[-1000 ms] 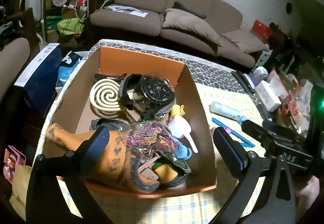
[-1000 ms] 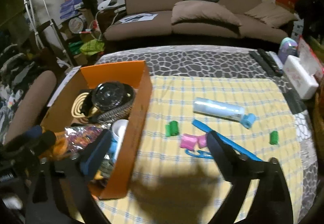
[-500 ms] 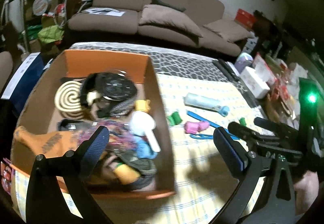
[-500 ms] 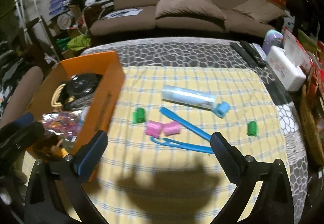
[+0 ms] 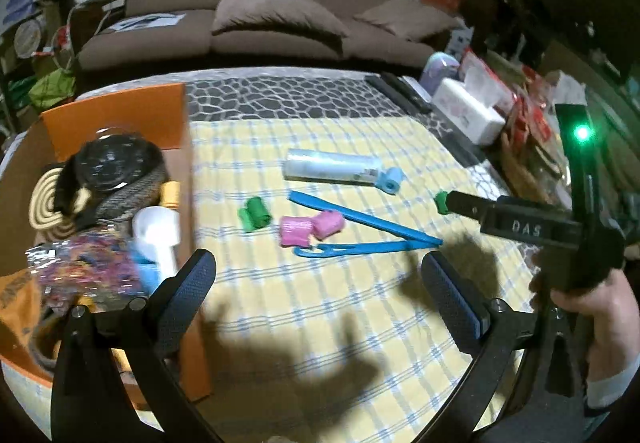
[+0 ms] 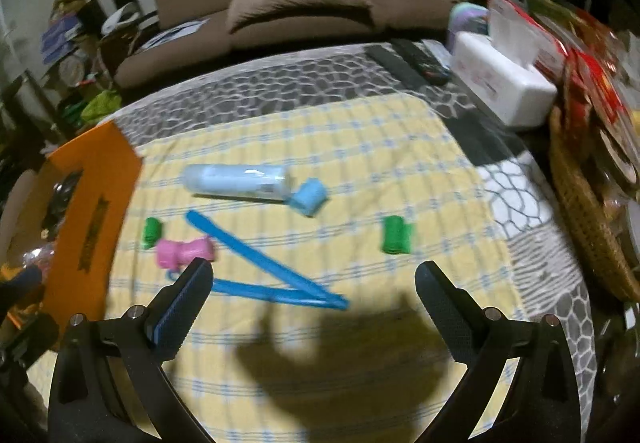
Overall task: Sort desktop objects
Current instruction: 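Move both tools back over the table toward the remaining rollers, then grasp the green roller with the right tool while the left grasps a pink roller, then carry the green roller with the right tool while the left carries the pink roller to the box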
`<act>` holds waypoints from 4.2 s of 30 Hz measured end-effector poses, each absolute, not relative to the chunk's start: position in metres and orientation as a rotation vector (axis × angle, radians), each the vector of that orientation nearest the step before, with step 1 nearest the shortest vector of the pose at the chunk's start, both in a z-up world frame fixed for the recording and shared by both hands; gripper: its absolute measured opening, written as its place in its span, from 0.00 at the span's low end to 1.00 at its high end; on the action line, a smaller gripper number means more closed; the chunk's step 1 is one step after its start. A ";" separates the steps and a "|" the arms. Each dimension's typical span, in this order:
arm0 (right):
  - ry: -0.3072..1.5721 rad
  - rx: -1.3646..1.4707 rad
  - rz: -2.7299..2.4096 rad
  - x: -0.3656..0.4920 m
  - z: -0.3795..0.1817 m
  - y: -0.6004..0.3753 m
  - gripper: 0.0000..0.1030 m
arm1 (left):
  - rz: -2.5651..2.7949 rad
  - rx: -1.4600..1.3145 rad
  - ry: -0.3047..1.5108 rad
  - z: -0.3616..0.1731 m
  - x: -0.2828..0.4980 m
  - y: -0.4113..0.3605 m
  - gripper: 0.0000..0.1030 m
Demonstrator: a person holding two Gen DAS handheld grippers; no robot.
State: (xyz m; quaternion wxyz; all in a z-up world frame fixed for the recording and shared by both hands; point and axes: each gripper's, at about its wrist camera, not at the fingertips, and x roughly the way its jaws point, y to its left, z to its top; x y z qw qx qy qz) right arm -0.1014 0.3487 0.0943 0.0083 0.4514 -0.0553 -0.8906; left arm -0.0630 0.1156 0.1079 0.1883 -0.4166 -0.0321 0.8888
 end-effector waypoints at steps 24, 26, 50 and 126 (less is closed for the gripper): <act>-0.252 1.520 -2.802 -0.142 0.042 0.412 0.60 | 2.529 -1.253 0.131 0.026 -0.134 0.184 0.80; -0.228 1.529 -2.796 -0.146 0.037 0.408 0.55 | 2.531 -1.255 0.144 0.023 -0.137 0.185 0.75; -0.211 1.409 -2.830 -0.142 0.062 0.394 0.27 | 2.565 -1.221 -0.044 0.041 -0.146 0.147 0.22; -0.233 1.286 -2.638 -0.127 0.099 0.323 0.27 | 2.472 -1.152 0.029 0.053 -0.129 0.166 0.17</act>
